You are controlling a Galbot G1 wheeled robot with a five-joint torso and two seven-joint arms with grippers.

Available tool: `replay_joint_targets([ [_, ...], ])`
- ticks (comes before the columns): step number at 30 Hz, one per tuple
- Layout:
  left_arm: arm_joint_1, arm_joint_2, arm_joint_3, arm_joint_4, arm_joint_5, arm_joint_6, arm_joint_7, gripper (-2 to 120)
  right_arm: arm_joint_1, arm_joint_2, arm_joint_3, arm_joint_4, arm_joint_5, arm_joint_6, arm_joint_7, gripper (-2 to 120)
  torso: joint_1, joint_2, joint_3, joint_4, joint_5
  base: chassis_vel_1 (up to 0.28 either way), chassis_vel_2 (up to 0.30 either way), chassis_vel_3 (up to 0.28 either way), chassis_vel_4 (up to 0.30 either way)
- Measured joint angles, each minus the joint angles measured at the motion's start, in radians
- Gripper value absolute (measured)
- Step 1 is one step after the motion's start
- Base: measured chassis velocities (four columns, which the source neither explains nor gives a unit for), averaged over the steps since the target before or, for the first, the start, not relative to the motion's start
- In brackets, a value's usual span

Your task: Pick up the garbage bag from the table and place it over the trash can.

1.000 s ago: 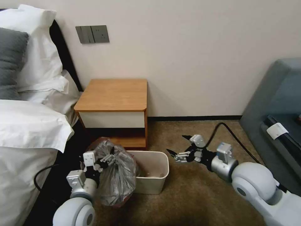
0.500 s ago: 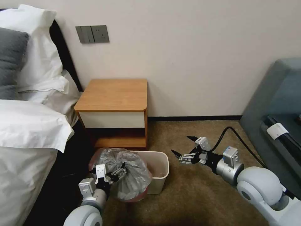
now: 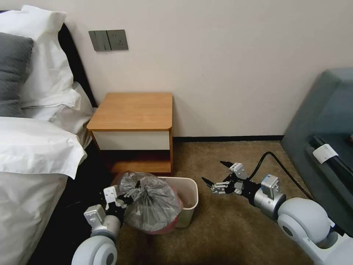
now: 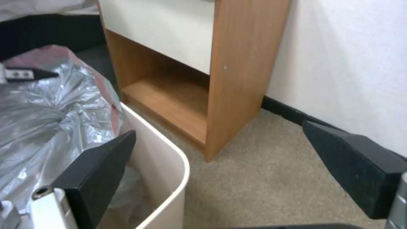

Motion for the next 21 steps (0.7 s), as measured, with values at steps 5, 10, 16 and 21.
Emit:
replay_joint_targets([
  [5, -0.008, 0.002, -0.006, 0.015, -0.015, 0.104, 0.030, 95, -0.016, 0.006, 0.005, 0.000, -0.007, 0.009, -0.002, 100, 0.000, 0.000, 0.000, 0.0000, -0.0001, 0.000, 0.000, 0.000, 0.000],
  [10, -0.011, -0.002, -0.006, 0.016, -0.013, 0.143, 0.056, 96, -0.032, 0.009, 0.021, -0.003, -0.014, 0.021, -0.005, 100, 0.000, 0.000, 0.000, 0.0000, 0.0000, 0.000, 0.000, 0.000, 0.000],
  [16, -0.013, -0.015, 0.013, 0.047, 0.026, 0.034, 0.083, 98, -0.049, 0.016, 0.031, -0.010, -0.023, 0.033, -0.010, 100, 0.000, 0.000, 0.000, -0.0002, 0.0000, 0.000, 0.000, 0.000, 0.000],
  [21, 0.005, -0.022, 0.017, 0.051, 0.067, -0.091, 0.105, 99, -0.051, 0.020, 0.031, -0.018, -0.027, 0.036, -0.010, 100, 0.000, 0.000, 0.000, 0.0000, 0.0000, 0.000, 0.000, 0.000, 0.000],
])
